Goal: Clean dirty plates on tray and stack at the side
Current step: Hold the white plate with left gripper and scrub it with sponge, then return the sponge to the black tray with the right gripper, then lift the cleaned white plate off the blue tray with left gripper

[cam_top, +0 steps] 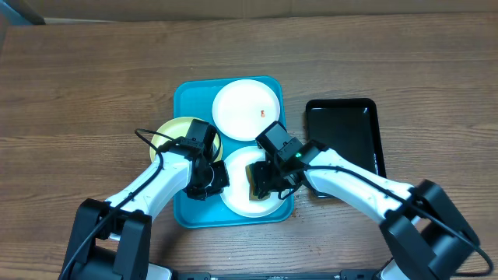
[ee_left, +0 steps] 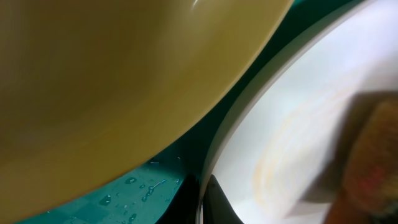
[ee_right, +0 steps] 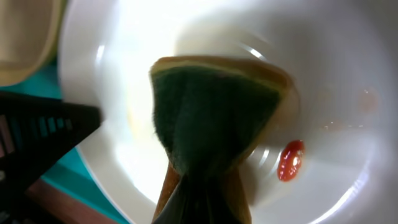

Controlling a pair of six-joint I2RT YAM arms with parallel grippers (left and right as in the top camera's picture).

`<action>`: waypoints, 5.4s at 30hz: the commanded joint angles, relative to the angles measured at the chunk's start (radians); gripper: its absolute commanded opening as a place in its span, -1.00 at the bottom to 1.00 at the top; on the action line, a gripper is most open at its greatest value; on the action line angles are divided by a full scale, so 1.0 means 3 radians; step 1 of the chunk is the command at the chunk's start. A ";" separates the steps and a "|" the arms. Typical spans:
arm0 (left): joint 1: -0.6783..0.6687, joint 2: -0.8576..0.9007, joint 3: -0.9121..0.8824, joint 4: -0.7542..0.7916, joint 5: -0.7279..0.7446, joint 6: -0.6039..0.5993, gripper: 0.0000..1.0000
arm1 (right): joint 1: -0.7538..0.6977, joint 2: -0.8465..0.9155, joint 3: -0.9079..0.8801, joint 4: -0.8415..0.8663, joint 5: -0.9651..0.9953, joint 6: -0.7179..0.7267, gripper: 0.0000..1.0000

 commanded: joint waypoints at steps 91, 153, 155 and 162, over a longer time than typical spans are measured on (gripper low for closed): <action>-0.0011 -0.0744 0.0921 -0.1253 -0.1113 0.0479 -0.92 | -0.1575 0.0090 0.0617 -0.1230 0.0727 -0.0593 -0.42; -0.2556 -0.0744 0.1078 -0.1275 -0.4842 0.0741 -0.92 | -0.1575 0.0095 0.0613 -0.1216 0.0629 -0.0593 0.84; -0.2556 -0.0744 0.1078 -0.1260 -0.4838 0.0741 -0.92 | -0.1575 0.0095 0.0613 -0.1216 0.0629 -0.0593 0.84; -0.2556 -0.0744 0.1078 -0.1176 -0.4809 0.0740 -0.92 | -0.1575 0.0095 0.0613 -0.1217 0.0629 -0.0593 0.84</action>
